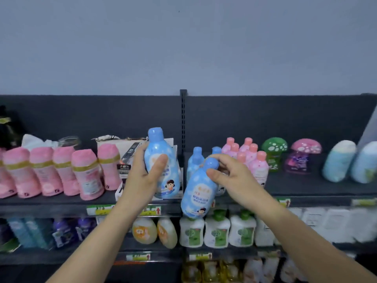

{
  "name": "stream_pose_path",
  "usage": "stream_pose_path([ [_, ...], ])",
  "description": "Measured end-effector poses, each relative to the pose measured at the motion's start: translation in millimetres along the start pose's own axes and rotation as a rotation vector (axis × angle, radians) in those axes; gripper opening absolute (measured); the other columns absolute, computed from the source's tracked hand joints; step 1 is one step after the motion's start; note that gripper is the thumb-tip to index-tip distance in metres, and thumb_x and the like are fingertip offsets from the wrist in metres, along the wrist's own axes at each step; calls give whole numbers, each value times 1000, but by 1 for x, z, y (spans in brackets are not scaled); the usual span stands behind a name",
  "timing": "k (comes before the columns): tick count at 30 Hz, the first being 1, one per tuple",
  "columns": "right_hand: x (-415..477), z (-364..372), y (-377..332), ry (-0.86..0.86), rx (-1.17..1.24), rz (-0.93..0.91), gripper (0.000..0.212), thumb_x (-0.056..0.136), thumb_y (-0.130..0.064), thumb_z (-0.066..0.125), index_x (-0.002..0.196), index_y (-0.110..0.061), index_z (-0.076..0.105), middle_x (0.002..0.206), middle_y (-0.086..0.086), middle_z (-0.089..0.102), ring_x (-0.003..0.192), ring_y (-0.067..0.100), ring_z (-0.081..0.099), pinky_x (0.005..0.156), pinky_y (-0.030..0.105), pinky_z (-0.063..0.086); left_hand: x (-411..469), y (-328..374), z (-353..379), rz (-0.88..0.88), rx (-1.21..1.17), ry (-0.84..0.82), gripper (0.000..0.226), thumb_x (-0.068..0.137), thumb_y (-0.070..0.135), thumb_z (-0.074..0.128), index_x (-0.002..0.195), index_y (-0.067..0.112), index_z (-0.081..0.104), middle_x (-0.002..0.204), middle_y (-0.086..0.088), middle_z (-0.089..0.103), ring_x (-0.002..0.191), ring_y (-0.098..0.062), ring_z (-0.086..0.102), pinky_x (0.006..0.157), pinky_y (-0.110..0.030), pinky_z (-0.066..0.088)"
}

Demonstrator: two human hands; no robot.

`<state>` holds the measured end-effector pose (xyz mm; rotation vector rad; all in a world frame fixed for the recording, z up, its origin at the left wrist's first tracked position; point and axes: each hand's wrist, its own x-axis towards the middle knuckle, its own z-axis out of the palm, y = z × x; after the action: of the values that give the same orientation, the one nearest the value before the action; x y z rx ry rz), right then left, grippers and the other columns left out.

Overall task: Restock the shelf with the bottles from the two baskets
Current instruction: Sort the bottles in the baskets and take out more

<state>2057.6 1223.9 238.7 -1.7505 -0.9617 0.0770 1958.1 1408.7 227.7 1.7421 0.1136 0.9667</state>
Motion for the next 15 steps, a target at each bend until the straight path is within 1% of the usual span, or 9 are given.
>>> stream_pose_path([
  [2, 17, -27, -1, 47, 49, -52, 17, 87, -17, 63, 91, -33, 61, 101, -2, 67, 100, 17, 62, 91, 34, 49, 20, 9, 22, 15, 4, 9, 26, 85, 39, 55, 109, 35, 45, 95, 9, 55, 78, 1, 57, 70, -19, 49],
  [3, 26, -41, -3, 76, 68, -88, 20, 88, -14, 63, 90, -34, 60, 99, -4, 64, 97, 15, 61, 89, 32, 49, 30, 14, 33, 20, 5, 18, 27, 89, 36, 57, 112, 31, 44, 96, 8, 54, 77, 1, 58, 68, -21, 49],
  [4, 36, -54, -5, 110, 79, -129, 24, 88, -11, 62, 90, -34, 60, 98, -4, 60, 94, 13, 60, 87, 33, 49, 40, 17, 42, 19, -5, 33, 26, 92, 30, 57, 114, 26, 42, 95, 8, 54, 74, 3, 58, 65, -21, 49],
  [6, 57, -77, -10, 181, 92, -190, 25, 87, -9, 62, 90, -34, 61, 97, -5, 54, 91, 13, 60, 88, 39, 51, 59, 23, 57, 9, -18, 71, 24, 94, 24, 53, 115, 21, 40, 94, 6, 54, 70, 5, 60, 60, -18, 50],
  [8, 81, -96, -13, 248, 110, -216, 19, 85, -13, 65, 91, -31, 62, 100, -2, 54, 92, 19, 62, 89, 46, 52, 78, 28, 69, 9, 21, 122, 25, 93, 24, 54, 113, 21, 40, 94, 7, 55, 72, 3, 61, 65, -22, 50],
  [9, 92, -103, -14, 280, 117, -216, 15, 83, -19, 66, 90, -32, 62, 104, 2, 57, 94, 21, 62, 89, 48, 52, 86, 30, 73, 10, 44, 147, 26, 93, 24, 56, 113, 21, 40, 94, 7, 55, 74, 1, 61, 68, -25, 51],
  [11, 114, -114, -13, 338, 116, -215, 11, 75, -31, 63, 85, -36, 60, 110, 10, 59, 94, 22, 63, 89, 49, 52, 104, 33, 80, 12, 85, 175, 29, 92, 23, 57, 115, 21, 39, 96, 8, 55, 79, -3, 60, 71, -27, 52],
  [13, 135, -120, -8, 369, 120, -211, 9, 77, -31, 62, 81, -38, 58, 111, 13, 59, 90, 21, 61, 89, 49, 51, 122, 35, 85, 11, 109, 162, 33, 91, 21, 58, 119, 22, 40, 99, 8, 55, 84, -8, 62, 73, -28, 53],
  [15, 153, -124, 0, 374, 97, -190, 14, 84, -26, 62, 81, -38, 56, 112, 14, 57, 88, 19, 59, 89, 49, 51, 140, 32, 90, 18, 153, 137, 32, 91, 21, 57, 120, 23, 43, 98, 6, 57, 86, -12, 62, 75, -29, 52],
])
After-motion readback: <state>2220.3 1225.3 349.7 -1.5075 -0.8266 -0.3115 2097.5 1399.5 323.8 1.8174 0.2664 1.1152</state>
